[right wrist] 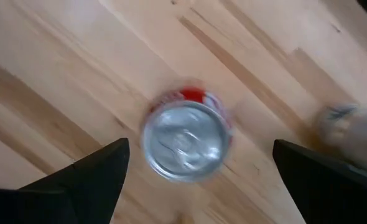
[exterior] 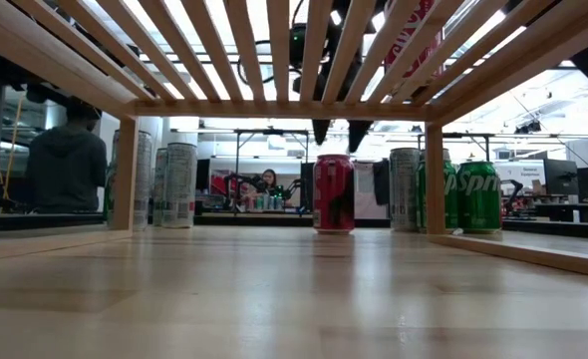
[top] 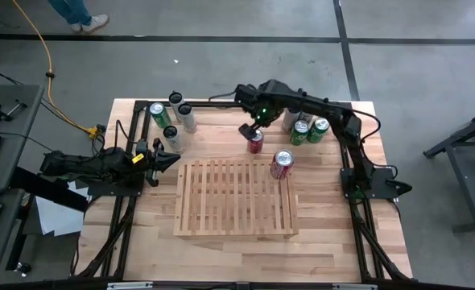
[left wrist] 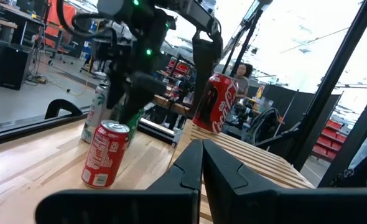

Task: Place canned beverage on shelf
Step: Put the red-white soda can on the shelf aligned with the other red-white soda can

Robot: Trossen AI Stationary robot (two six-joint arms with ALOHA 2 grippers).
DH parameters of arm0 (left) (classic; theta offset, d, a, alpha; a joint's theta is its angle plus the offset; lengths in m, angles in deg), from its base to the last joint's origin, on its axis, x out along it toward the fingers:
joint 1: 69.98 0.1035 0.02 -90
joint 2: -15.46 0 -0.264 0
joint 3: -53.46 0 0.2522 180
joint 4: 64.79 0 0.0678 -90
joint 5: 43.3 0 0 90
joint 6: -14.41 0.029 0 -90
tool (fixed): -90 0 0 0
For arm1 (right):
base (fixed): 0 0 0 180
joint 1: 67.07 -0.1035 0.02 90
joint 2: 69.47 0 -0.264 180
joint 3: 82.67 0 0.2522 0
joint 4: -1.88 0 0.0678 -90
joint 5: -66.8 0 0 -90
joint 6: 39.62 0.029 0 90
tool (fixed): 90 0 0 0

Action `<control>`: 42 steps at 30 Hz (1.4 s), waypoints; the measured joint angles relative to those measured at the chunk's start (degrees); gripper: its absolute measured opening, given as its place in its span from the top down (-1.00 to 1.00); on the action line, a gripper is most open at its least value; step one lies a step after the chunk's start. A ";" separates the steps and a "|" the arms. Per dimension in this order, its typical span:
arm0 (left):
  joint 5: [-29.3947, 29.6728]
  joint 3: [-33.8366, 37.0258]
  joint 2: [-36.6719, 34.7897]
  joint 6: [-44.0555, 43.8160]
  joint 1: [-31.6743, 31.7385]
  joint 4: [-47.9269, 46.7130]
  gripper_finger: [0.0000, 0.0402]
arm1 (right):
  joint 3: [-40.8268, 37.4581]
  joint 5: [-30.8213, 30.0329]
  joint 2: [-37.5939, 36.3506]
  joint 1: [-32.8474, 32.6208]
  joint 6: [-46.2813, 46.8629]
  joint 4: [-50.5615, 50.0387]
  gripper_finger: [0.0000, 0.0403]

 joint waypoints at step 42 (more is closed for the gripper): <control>-0.01 0.00 0.00 0.00 0.00 0.01 0.98 | -1.66 -7.17 4.62 -4.35 17.86 1.71 -0.90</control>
